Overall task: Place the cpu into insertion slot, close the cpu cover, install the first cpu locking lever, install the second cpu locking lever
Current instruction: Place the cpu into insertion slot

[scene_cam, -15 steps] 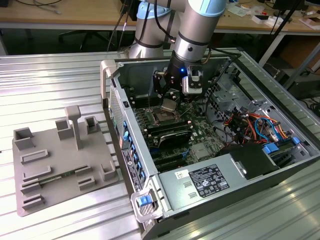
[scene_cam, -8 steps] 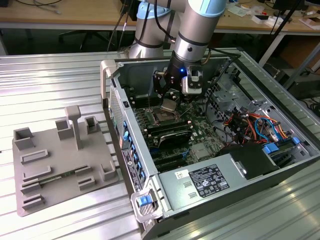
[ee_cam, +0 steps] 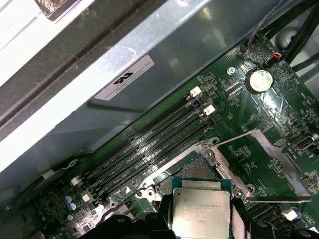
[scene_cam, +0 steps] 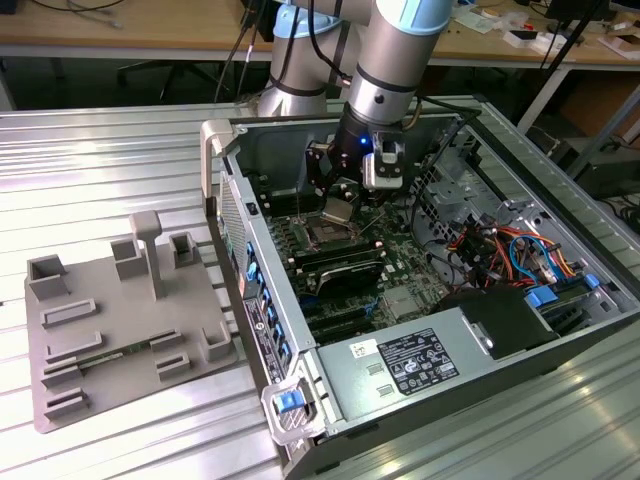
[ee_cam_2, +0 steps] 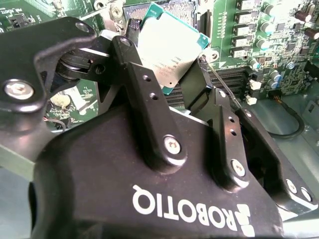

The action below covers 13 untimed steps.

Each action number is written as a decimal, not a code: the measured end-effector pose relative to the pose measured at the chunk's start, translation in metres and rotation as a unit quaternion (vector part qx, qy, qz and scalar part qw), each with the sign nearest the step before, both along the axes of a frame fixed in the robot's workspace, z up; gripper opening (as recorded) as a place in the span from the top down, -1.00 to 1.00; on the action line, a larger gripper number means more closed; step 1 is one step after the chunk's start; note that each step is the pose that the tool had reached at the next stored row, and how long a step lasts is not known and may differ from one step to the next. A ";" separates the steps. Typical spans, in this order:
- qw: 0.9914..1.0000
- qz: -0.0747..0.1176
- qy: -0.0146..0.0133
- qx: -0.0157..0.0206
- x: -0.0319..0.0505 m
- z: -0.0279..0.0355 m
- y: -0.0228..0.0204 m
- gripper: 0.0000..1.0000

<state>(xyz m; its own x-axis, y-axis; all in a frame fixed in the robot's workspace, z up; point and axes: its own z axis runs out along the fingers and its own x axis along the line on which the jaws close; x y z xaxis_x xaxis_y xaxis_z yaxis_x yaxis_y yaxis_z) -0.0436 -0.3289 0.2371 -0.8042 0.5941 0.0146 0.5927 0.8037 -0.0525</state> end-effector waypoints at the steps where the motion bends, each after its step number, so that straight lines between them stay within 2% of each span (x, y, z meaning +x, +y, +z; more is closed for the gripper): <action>1: 1.000 -0.001 0.000 0.000 0.0000 -0.0001 0.0000 -0.09; 13: 1.000 -0.009 0.000 0.000 0.0000 -0.0016 0.0000 -0.09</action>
